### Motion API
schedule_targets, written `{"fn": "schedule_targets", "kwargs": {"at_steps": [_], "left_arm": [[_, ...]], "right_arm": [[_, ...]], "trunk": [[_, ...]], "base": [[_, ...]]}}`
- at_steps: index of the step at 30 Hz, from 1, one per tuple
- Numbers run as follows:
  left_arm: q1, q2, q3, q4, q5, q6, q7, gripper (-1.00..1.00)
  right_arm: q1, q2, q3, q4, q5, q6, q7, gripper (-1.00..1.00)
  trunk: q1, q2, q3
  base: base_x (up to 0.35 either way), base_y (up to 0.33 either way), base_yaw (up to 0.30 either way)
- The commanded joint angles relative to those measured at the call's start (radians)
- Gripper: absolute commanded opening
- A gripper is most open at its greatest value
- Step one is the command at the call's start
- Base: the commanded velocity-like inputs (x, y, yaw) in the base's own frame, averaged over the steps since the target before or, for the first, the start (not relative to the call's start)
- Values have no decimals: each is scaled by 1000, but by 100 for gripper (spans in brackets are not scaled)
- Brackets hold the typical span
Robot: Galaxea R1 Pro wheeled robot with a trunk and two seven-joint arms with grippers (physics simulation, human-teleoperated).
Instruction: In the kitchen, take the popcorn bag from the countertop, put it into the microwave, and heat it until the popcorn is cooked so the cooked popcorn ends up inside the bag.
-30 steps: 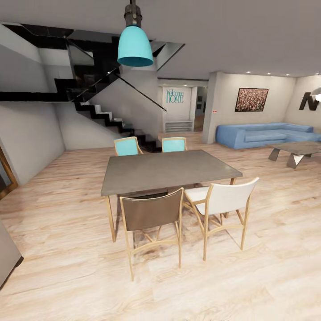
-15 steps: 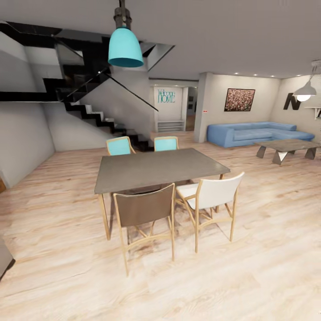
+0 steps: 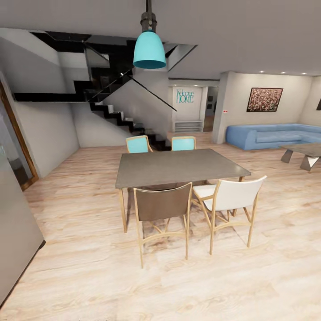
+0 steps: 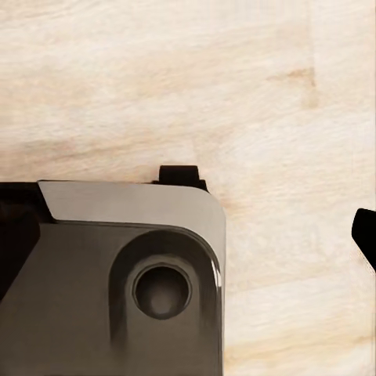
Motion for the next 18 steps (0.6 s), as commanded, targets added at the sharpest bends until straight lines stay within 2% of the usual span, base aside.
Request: {"fn": "schedule_targets", "kwargs": {"at_steps": [1, 18], "left_arm": [[-1, 0, 0, 1, 0, -3, 1, 100], [-2, -1, -3, 1, 1, -2, 0, 100]], "right_arm": [[0, 0, 0, 1, -1, -10, -1, 100], [2, 0, 0, 2, -3, -59, -23, 100]], "trunk": [[0, -1, -1], [0, -1, -1]], "base": [[0, 0, 286], [0, 0, 286]]}}
